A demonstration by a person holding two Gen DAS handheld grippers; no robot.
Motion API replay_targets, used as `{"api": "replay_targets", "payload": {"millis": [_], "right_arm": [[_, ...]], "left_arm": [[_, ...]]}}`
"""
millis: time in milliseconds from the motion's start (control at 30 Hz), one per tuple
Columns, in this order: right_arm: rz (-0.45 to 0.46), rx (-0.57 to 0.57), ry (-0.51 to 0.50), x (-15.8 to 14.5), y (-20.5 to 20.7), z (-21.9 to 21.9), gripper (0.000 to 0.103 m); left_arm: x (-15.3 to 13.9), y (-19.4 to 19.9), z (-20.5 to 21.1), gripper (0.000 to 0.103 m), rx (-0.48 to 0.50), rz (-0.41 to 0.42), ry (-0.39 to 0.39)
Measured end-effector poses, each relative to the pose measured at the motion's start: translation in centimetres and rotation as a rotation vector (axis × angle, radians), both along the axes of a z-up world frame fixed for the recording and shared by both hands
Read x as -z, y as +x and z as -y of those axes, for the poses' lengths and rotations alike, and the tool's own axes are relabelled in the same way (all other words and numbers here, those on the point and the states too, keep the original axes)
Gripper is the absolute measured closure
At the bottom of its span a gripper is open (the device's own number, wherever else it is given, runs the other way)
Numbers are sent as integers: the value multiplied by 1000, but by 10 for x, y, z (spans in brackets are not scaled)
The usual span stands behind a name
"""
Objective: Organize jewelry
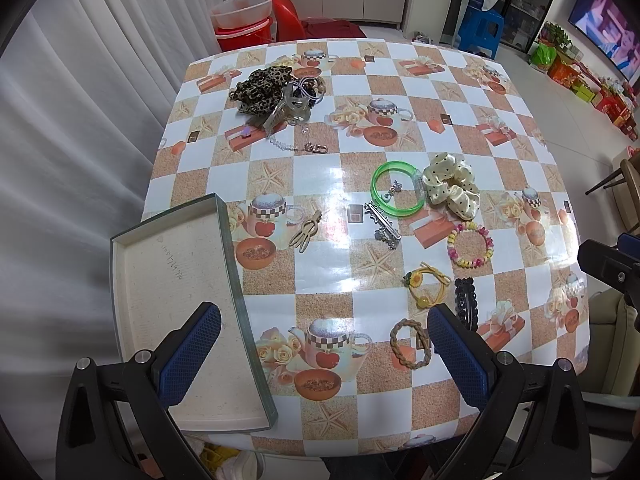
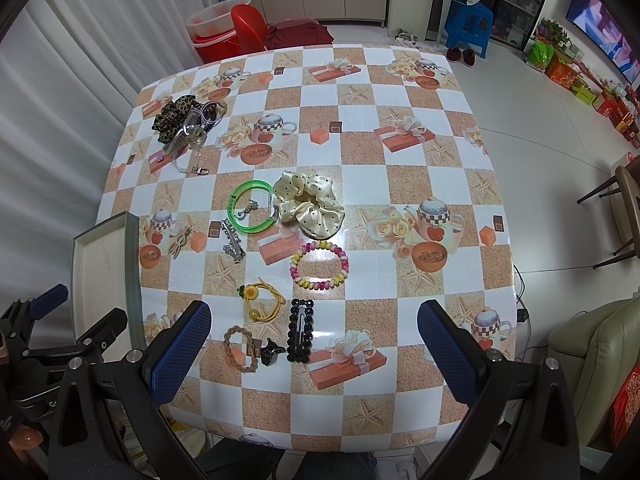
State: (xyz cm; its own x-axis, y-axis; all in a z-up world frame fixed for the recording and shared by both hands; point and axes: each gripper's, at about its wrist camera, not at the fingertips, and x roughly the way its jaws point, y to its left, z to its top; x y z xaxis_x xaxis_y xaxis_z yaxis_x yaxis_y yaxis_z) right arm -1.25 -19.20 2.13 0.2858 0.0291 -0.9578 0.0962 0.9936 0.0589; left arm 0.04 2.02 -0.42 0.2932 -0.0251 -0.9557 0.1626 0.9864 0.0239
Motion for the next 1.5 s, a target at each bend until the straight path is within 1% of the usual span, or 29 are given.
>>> {"api": "replay_targets", "payload": {"millis": [333, 467, 667, 733, 900, 1100, 1300, 1500], "right_arm": [[0, 1, 0, 2, 1, 1, 0], [-6, 2, 0, 4, 2, 2, 0], [-29, 10, 2, 13, 0, 4, 0], [-42, 14, 4, 24, 3, 15, 0], [-74, 16, -9, 41, 11, 17, 0], [-103, 20, -13, 64, 25, 25, 0], [-121, 7, -21, 93, 45, 29, 0], [-112, -34, -33, 122, 71, 29, 0]], "left_arm": [[1, -1, -3, 0, -1, -3, 1], [11, -5, -13, 0, -4, -15, 0], [28, 0, -9, 0, -22, -46, 11], [33, 4, -8, 0, -31, -58, 13], [51, 16, -8, 0, -55, -85, -16], [75, 36, -11, 0, -80, -83, -11], [99, 58, -7, 0, -45, -53, 4], [118, 79, -7, 0, -14, -9, 10]]}}
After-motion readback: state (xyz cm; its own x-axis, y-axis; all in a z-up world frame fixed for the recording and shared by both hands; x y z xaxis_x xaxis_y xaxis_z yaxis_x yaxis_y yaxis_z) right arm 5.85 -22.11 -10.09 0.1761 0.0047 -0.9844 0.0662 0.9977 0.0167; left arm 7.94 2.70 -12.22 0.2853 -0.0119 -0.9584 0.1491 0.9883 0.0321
